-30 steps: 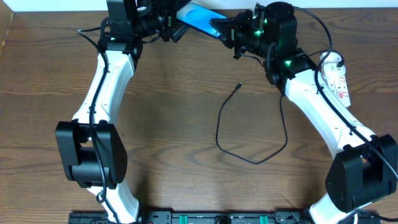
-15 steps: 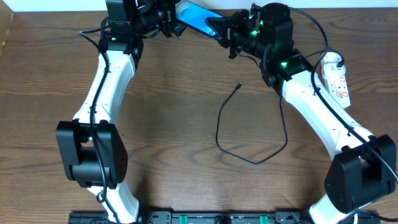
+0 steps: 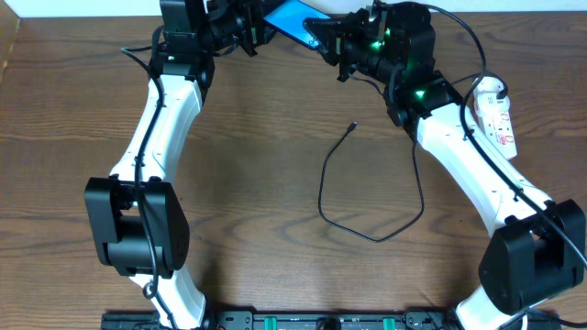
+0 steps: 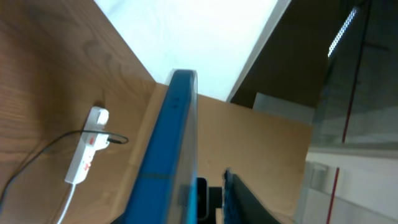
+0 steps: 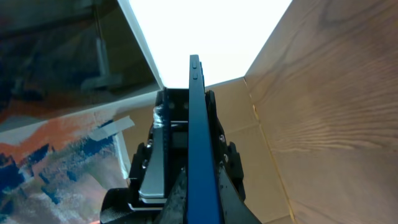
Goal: Plug charger to phone and switch on socket
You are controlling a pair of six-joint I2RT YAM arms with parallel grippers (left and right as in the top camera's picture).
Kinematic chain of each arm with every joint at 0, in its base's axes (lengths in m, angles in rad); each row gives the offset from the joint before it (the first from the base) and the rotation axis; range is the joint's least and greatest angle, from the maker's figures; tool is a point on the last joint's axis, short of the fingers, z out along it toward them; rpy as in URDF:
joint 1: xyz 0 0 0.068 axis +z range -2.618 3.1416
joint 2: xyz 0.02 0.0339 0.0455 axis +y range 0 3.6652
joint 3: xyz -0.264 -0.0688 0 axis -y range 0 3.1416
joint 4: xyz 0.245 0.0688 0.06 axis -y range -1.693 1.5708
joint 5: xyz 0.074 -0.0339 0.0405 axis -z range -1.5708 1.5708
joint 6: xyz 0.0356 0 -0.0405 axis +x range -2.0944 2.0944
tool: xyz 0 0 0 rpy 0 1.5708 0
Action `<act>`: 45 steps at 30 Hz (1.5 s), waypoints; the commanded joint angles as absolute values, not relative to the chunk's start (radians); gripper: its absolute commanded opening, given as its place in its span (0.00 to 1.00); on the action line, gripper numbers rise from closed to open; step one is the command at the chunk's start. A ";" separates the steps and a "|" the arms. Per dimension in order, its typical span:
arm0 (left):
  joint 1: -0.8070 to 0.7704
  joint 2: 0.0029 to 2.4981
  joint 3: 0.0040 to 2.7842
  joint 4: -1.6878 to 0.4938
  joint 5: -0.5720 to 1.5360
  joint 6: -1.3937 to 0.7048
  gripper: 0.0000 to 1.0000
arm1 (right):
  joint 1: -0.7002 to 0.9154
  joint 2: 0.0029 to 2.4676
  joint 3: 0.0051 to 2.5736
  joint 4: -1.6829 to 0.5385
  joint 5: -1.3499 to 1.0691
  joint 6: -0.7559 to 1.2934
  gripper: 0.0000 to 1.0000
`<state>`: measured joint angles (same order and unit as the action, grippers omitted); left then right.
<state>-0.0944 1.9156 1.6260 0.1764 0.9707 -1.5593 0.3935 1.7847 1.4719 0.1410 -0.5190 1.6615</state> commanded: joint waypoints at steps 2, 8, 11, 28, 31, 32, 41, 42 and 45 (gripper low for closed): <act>-0.111 1.887 1.637 0.196 1.013 -1.577 0.13 | 0.413 1.781 1.477 0.123 -0.525 1.626 0.01; -0.111 1.887 1.637 0.196 1.013 -1.576 0.07 | 0.413 1.781 1.477 0.123 -0.525 1.626 0.01; -0.111 1.887 1.637 0.196 1.013 -1.575 0.07 | 0.413 1.781 1.477 0.123 -0.522 1.626 0.02; -0.063 1.887 1.636 0.094 1.022 -1.110 0.07 | 0.385 1.781 1.477 0.115 -0.439 1.266 0.55; -0.030 1.887 1.636 -0.049 1.032 -1.005 0.07 | 0.356 1.781 1.477 0.055 -0.429 0.988 0.58; -0.020 1.887 1.637 -0.095 1.040 -0.971 0.07 | 0.347 1.781 1.477 0.017 -0.419 0.935 0.60; 0.017 1.887 1.636 -0.398 1.166 -0.673 0.07 | 0.328 1.781 1.477 -0.425 -0.236 0.698 0.70; 0.017 1.887 1.636 -0.424 1.180 -0.643 0.07 | 0.332 1.781 1.477 -0.471 -0.210 0.681 0.71; 0.016 1.887 1.636 -0.519 1.203 -0.521 0.07 | 0.339 1.794 1.476 -0.579 -0.156 0.671 0.72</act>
<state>0.0208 1.9110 1.6257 -0.4541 1.1095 -0.7231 0.3267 1.7866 1.4723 -0.5171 -0.2626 0.7677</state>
